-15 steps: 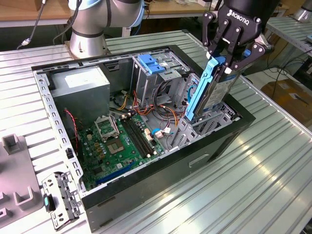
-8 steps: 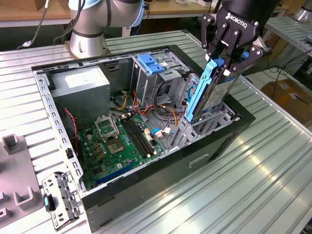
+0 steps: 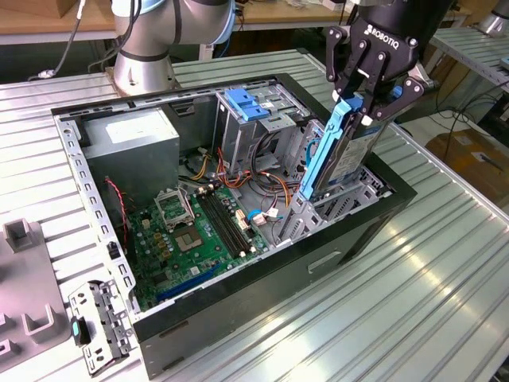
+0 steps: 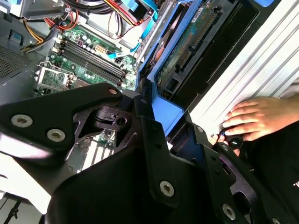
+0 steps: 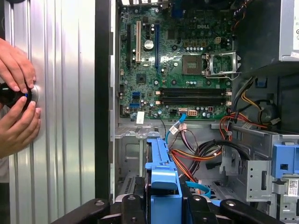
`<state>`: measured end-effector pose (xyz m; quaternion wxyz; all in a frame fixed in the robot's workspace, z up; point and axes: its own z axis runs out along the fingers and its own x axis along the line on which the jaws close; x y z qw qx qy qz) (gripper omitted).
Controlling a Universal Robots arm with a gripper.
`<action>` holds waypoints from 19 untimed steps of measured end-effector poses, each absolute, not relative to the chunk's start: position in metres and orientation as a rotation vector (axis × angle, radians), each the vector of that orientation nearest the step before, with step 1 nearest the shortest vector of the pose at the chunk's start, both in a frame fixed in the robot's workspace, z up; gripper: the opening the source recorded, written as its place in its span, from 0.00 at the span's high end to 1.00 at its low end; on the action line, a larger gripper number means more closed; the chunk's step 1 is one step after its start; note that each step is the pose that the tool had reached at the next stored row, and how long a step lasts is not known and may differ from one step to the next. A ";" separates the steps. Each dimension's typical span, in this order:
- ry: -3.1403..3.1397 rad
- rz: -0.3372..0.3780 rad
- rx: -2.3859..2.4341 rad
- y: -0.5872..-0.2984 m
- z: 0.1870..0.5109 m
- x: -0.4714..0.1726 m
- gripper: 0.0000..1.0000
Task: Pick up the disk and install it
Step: 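Insert the disk into the insertion slot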
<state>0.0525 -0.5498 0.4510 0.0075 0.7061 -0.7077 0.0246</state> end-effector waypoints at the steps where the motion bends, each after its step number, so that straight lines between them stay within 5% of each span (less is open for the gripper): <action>1: -2.213 0.077 2.208 -0.550 0.450 0.052 0.63; 19: -2.213 0.077 2.208 -0.550 0.446 0.052 0.63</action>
